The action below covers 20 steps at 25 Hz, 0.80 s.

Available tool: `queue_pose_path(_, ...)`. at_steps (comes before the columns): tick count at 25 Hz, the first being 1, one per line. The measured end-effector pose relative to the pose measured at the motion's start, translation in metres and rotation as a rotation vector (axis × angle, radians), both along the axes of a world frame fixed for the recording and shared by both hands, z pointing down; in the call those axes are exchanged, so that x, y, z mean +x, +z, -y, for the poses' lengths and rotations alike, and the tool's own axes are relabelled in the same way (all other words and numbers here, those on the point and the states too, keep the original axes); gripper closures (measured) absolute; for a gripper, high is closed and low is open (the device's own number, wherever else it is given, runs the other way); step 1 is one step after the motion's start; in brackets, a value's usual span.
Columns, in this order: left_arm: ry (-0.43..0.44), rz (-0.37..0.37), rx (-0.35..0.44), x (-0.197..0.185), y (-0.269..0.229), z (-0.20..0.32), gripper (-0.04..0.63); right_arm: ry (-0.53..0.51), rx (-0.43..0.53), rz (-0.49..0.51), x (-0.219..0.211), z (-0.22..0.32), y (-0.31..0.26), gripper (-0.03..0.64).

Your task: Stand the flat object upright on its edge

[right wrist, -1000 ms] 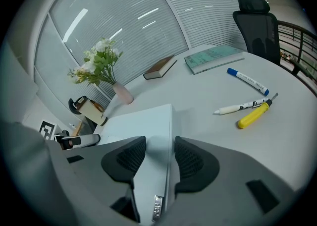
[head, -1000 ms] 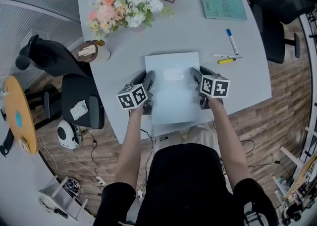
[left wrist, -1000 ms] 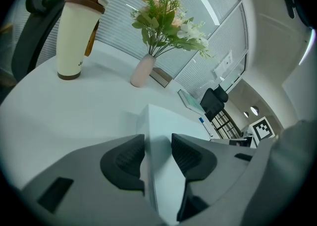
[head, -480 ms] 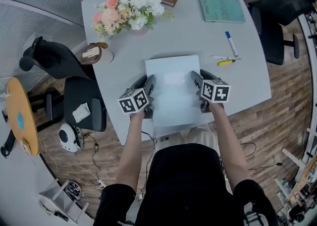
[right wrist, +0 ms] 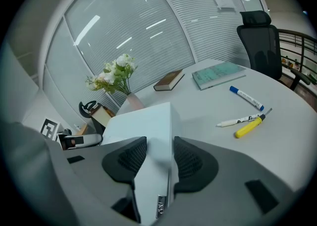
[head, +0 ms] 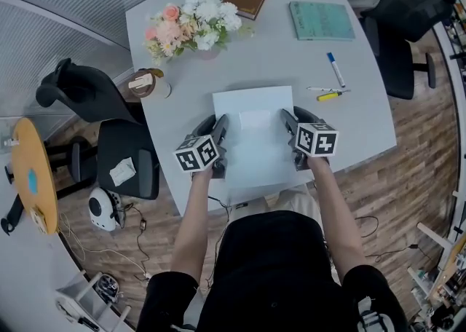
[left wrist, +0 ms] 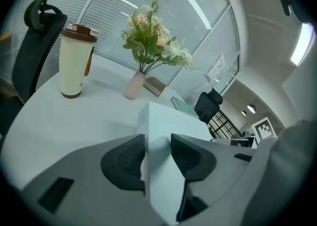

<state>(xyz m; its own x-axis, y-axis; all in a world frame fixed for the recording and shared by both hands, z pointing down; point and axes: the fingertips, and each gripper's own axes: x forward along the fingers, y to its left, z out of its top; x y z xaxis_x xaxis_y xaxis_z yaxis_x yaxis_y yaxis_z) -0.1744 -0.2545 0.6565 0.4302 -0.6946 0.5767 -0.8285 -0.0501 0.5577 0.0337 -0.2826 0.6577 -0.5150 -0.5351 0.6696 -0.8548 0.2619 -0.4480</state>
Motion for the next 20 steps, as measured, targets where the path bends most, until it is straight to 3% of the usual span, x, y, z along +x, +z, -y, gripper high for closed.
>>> queue_pose_path(20, -0.012, 0.005, 0.152, -0.003, -0.068, -0.012, 0.419, -0.034, 0.137, 0.023, -0.003, -0.014, -0.066, 0.428)
